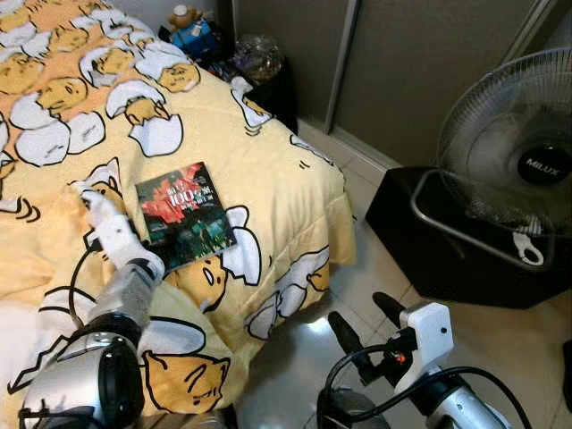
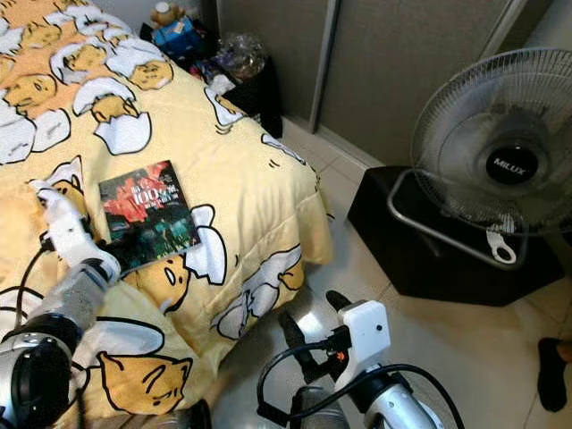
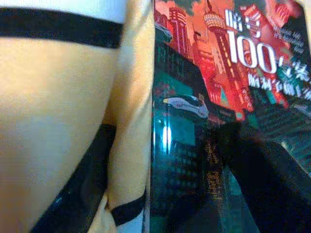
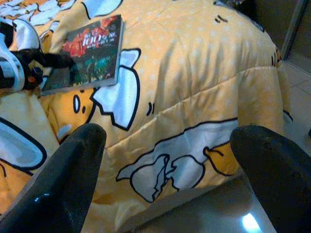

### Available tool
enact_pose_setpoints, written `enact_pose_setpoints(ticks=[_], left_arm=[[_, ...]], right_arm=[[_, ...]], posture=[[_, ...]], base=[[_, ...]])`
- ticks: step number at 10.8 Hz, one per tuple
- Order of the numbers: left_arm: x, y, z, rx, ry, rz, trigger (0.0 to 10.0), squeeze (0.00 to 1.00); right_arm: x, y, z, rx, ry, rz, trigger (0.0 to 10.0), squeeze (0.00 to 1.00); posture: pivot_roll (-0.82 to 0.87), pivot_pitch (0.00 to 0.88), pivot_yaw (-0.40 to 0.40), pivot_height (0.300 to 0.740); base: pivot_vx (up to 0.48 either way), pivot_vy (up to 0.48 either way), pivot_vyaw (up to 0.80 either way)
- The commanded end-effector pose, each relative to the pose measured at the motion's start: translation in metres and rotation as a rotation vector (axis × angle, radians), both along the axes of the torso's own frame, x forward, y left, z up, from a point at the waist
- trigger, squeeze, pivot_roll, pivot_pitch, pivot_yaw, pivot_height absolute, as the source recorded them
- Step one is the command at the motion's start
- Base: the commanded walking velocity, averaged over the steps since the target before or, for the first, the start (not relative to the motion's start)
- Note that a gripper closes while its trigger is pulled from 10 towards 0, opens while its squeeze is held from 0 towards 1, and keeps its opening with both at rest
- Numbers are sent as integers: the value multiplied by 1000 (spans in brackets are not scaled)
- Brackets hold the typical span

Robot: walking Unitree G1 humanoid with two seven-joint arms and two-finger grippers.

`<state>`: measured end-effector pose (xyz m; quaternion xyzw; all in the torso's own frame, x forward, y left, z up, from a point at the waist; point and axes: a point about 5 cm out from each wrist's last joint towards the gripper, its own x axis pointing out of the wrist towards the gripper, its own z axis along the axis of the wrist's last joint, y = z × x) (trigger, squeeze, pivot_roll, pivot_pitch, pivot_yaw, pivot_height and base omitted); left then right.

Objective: Clean up the room

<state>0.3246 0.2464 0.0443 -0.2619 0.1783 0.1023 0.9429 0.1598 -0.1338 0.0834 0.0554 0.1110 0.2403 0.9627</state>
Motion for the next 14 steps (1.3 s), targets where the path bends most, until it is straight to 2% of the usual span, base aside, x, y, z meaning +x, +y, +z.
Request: enact_pose_setpoints(ticks=[1,3,4,5,6,7,8,10,13,14], left_arm=[[-3,-23,-12,-110,37,-91,10000,0],[-1,-30,-11,-118,26,-147,10000,0],[0,-23,-8,-54,21,-141,10000,0],[1,-13,-3,102,24,-135,10000,0],[4,-4,11,464,-28,-185,10000,0],[5,-7,13,529,-51,-218,10000,0],[1,-18,4,458,-44,-246,10000,0],[-5,-24,-6,441,-27,-245,10000,0],[-6,-28,-4,390,-81,-218,10000,0],[-7,-31,-7,270,-94,-195,10000,0]], right_arm=[[-2,-1,-1,8,20,-8,10000,0],[-1,-1,-1,9,20,-13,10000,0],[-1,-1,0,10,19,-17,10000,0],[-1,-1,-1,9,19,-19,10000,0],[-2,0,-2,10,23,-19,10000,0],[-1,0,-2,11,24,-18,10000,0],[-2,2,-3,18,27,-5,10000,0],[-2,4,-3,18,27,0,10000,0],[-4,5,-5,17,33,-4,10000,0],[-5,5,-5,18,35,-8,10000,0]], posture=[[-253,199,-5,708],[-254,199,1,708],[-258,197,7,708],[-258,197,7,708],[-253,195,8,708],[-241,195,7,708],[-231,194,5,708],[-226,195,2,708],[-232,197,11,708],[-235,195,18,708]], base=[[0,0,0],[0,0,0],[0,0,0],[0,0,0],[0,0,0],[0,0,0],[0,0,0],[0,0,0],[0,0,0],[0,0,0]])
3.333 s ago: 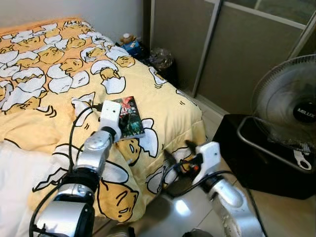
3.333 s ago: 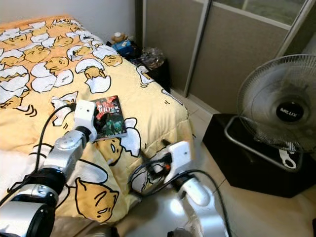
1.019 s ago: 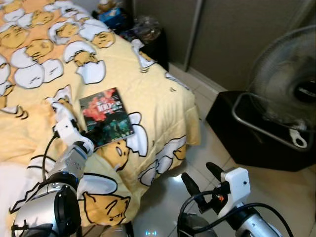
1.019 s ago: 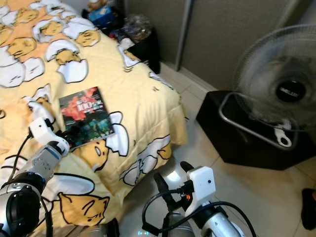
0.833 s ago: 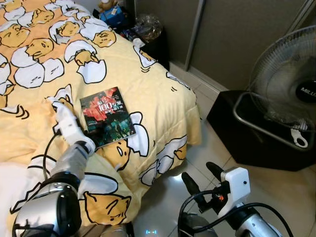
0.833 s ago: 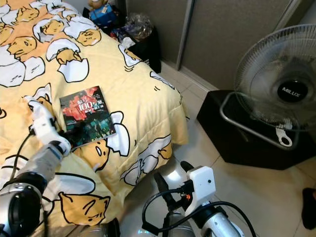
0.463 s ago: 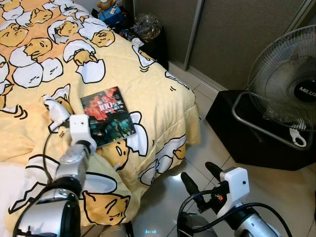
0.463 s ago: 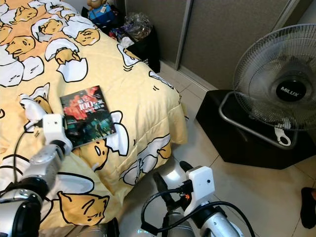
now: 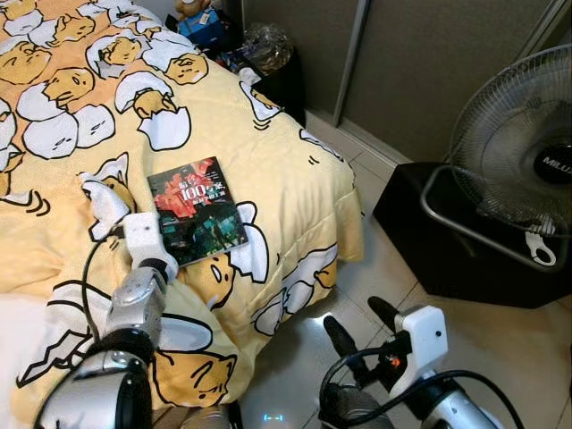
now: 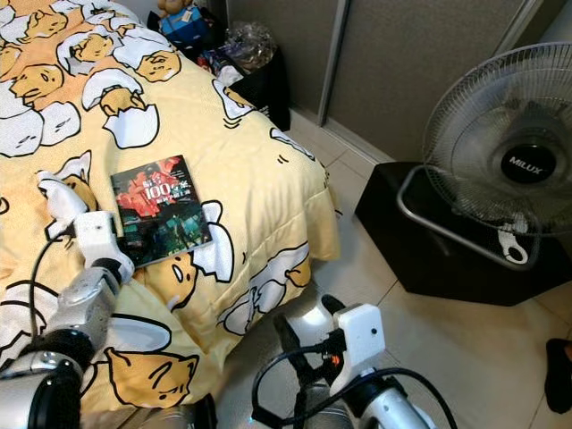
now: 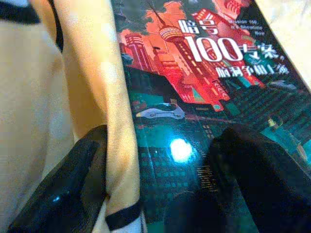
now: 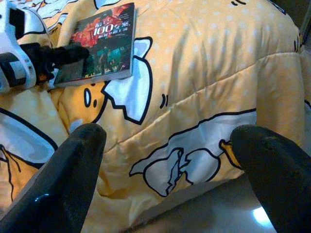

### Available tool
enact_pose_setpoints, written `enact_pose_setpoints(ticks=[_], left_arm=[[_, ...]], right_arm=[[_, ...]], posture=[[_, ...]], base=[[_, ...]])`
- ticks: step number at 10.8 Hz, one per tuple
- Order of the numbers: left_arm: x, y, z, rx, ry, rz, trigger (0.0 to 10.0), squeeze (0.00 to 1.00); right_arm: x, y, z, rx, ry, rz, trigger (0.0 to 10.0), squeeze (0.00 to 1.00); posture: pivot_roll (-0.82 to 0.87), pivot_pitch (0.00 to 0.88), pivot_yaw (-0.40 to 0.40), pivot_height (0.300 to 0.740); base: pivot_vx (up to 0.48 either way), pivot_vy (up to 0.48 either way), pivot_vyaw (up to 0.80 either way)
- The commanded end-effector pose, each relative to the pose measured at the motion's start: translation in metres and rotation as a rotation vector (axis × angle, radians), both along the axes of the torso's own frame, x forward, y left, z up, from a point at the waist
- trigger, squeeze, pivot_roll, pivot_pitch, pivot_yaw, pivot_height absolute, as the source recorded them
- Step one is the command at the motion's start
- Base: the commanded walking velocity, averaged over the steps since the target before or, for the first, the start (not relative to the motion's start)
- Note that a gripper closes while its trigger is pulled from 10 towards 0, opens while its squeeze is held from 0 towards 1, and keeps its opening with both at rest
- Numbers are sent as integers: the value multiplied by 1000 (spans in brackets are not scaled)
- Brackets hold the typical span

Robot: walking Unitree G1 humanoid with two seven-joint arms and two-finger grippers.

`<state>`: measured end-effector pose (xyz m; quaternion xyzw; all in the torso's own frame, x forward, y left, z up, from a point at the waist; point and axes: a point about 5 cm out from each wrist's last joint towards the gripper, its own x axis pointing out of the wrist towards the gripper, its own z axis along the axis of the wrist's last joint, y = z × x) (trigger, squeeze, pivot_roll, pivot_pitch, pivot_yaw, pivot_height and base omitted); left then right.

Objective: Clean up the room

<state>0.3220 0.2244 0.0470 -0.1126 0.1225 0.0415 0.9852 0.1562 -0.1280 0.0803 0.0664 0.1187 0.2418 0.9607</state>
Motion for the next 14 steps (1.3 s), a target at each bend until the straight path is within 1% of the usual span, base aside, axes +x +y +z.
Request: enact_pose_setpoints(ticks=[1,2,4,5,6,8,9,10,11,12,13,14], left_arm=[[-7,-11,-12,-116,40,-39,10000,0],[-11,-17,-15,-152,33,-69,10000,0],[-16,-30,-12,-113,4,-152,10000,0],[-20,-33,-17,-121,25,-164,10000,0],[-34,-43,-38,-240,138,-184,10000,0],[-45,-56,-53,-298,237,-215,10000,0],[-44,-58,-50,-286,221,-221,10000,0],[-36,-61,-32,-201,118,-276,10000,0],[-35,-61,-30,-200,112,-270,0,0],[-36,-64,-27,-218,86,-285,0,329],[-40,-72,-31,-325,105,-308,0,525],[-43,-75,-35,-358,130,-316,0,494]], right_arm=[[-2,-1,-3,0,15,-12,10000,0],[-3,-2,-3,-1,14,-15,10000,0],[-2,-2,-3,-4,15,-14,10000,0],[-2,-2,-4,-4,15,-13,10000,0],[-1,-1,-5,-1,16,-7,10000,0],[0,1,-5,1,15,-2,10000,0],[-1,1,-5,1,14,0,10000,0],[-2,-1,-6,-1,17,-5,10000,0],[-3,0,-6,-1,20,-4,10000,0],[-2,1,-7,4,21,-6,10000,0],[-2,2,-7,7,23,-7,10000,0],[-2,2,-8,8,24,-7,10000,0]], posture=[[-235,192,20,708],[-239,187,24,708],[-232,178,26,708],[-232,178,26,708],[-226,171,26,708],[-225,170,23,708],[-230,170,23,708],[-225,172,27,708],[-223,174,30,708],[-222,179,34,708],[-220,183,35,708],[-217,185,34,708]], base=[[0,0,0],[0,0,0],[0,0,0],[0,0,0],[0,0,0],[0,0,0],[0,0,0],[0,0,0],[0,0,0],[0,0,0],[0,0,0],[0,0,0]])
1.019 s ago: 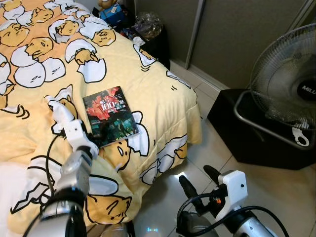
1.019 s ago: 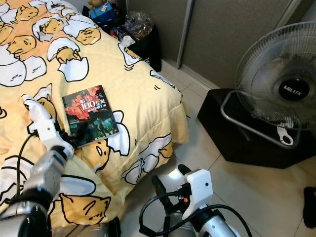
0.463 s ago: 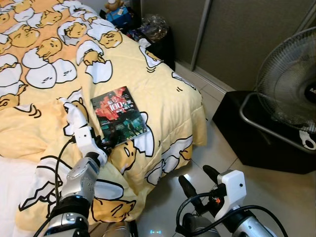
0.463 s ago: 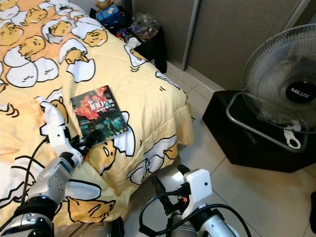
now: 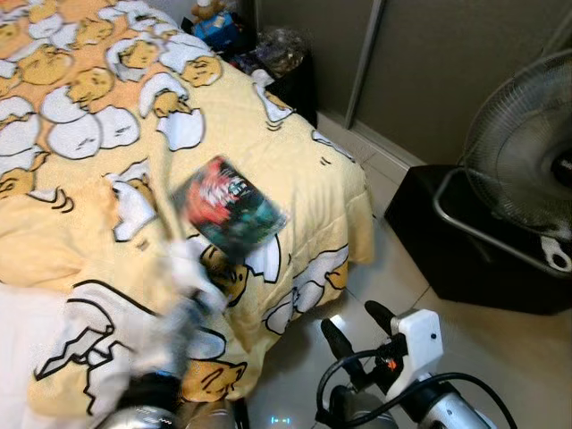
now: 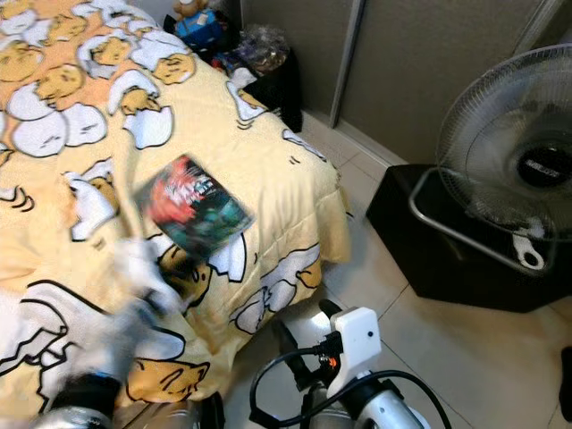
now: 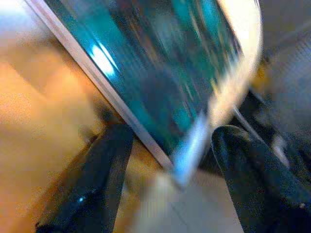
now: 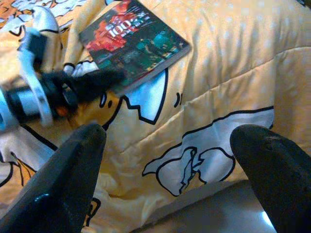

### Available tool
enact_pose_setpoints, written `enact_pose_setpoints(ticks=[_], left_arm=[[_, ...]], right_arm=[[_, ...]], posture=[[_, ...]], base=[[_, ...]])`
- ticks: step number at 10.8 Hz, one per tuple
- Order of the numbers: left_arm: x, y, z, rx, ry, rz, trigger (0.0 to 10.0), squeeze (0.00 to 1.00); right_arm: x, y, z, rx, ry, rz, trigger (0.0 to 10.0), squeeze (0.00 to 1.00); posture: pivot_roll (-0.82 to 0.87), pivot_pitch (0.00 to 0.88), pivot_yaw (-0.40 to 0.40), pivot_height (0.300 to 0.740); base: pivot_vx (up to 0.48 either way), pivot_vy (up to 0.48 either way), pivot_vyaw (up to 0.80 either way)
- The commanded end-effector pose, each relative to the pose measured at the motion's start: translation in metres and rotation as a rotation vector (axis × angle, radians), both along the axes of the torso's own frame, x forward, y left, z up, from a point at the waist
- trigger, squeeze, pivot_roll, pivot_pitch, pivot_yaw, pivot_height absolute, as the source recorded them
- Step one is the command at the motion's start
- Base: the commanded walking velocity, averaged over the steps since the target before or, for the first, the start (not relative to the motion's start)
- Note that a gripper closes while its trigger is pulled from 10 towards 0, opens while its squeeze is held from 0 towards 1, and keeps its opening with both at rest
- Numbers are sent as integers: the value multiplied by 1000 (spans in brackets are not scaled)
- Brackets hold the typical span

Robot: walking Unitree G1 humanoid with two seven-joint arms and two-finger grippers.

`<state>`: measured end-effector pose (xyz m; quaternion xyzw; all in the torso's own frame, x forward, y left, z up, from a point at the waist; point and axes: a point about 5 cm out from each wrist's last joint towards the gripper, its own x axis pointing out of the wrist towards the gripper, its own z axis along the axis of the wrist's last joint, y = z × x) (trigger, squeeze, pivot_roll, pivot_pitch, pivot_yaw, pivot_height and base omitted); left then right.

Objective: Clean up the room

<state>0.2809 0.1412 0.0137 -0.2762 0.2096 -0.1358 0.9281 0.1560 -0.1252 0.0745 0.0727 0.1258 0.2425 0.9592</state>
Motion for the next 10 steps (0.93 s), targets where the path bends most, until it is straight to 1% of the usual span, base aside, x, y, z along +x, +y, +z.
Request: enact_pose_setpoints(ticks=[1,2,3,4,5,6,7,8,9,10], left_arm=[[-13,-6,-15,-39,91,-36,0,0],[-19,-19,-22,-37,135,-91,0,0],[-20,-24,-27,-28,177,-79,0,0],[-19,-22,-28,-29,197,-43,0,0],[-16,-14,-28,47,195,3,6000,0],[-11,-9,-17,174,86,-12,10000,0],[-13,-22,3,280,-99,-127,10000,1000],[-35,-48,24,326,-265,-306,10000,1000],[-54,-62,44,328,-375,-387,10000,1000],[-57,-59,63,358,-464,-348,10000,1000]], right_arm=[[-2,0,-3,0,10,-8,10000,0],[-1,0,-3,2,11,-8,10000,0],[-2,1,-4,1,13,-6,10000,0],[-2,0,-4,1,14,-9,10000,0],[-3,0,-5,1,15,-13,10000,0],[-3,1,-5,2,14,-13,10000,0],[-4,0,-5,1,16,-14,10000,0],[-5,1,-7,0,24,-10,10000,0],[-5,1,-10,-2,34,-10,10000,0],[-4,0,-12,1,38,-17,10000,0]], posture=[[-219,188,34,708],[-216,190,33,708],[-220,191,35,708],[-223,193,38,708],[-224,193,40,708],[-224,192,42,708],[-216,192,42,708],[-209,189,45,708],[-197,181,47,708],[-184,173,48,708]], base=[[0,0,0],[0,0,0],[0,0,0],[0,0,0],[0,0,0],[0,0,0],[0,0,0],[0,0,0],[0,0,0],[0,0,0]])
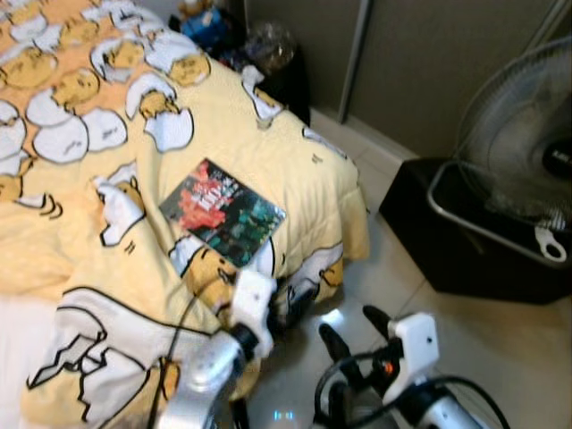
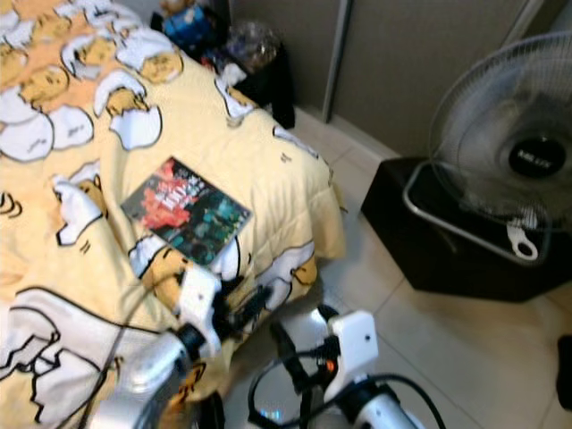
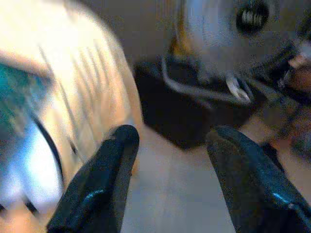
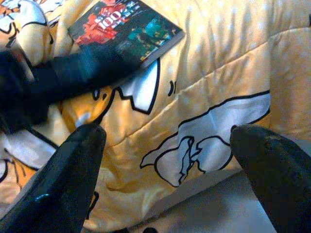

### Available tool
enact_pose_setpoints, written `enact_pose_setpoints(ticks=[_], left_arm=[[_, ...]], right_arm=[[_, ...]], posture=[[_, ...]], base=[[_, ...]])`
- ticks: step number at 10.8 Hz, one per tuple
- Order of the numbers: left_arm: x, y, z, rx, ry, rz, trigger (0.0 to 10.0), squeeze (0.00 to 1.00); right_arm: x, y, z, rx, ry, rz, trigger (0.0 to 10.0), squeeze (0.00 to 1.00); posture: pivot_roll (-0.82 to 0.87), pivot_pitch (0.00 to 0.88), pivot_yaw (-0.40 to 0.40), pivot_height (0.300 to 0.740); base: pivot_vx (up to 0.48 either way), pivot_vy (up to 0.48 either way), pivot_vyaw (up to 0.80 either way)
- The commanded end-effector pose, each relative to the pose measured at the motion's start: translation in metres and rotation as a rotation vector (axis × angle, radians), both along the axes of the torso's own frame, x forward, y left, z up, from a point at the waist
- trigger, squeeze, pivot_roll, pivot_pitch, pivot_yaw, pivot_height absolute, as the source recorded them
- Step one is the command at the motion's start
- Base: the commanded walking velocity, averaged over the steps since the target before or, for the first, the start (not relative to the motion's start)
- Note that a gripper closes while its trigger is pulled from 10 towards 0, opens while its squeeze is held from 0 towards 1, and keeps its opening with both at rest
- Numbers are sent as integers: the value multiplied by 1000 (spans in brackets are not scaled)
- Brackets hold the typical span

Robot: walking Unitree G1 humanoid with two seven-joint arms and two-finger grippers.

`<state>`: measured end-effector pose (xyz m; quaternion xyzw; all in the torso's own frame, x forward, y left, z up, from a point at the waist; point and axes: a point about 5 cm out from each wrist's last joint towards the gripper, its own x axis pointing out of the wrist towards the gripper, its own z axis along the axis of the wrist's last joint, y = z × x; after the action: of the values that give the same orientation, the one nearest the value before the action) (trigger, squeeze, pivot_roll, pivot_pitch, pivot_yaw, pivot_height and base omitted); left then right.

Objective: Clean up the room

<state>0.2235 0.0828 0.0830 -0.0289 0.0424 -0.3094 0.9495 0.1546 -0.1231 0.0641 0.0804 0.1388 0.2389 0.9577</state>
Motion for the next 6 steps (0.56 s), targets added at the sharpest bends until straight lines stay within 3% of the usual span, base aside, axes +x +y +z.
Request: enact_pose_setpoints(ticks=[1,2,3,4,5,6], left_arm=[[-3,10,12,38,-74,40,10000,1000],[-12,30,26,137,-173,86,10000,1000],[-22,58,29,239,-209,181,10000,1000],[-27,82,25,291,-181,300,10000,1000],[-36,120,14,291,-52,566,10000,1000],[-41,135,6,265,32,696,10000,1000]], right_arm=[[0,-2,-4,-5,7,-10,10000,0],[3,-1,-6,2,2,-9,10000,0],[8,0,-4,14,-21,-30,10000,0],[14,-1,-1,18,-52,-69,10000,0],[29,-13,7,31,-110,-225,10000,0],[34,-21,11,41,-147,-325,10000,0]], posture=[[-156,158,52,708],[-127,142,53,708],[-96,114,53,708],[-86,98,53,708],[-58,63,46,708],[-49,40,38,708]], base=[[0,0,0],[0,0,0],[0,0,0],[0,0,0],[0,0,0],[0,0,0]])
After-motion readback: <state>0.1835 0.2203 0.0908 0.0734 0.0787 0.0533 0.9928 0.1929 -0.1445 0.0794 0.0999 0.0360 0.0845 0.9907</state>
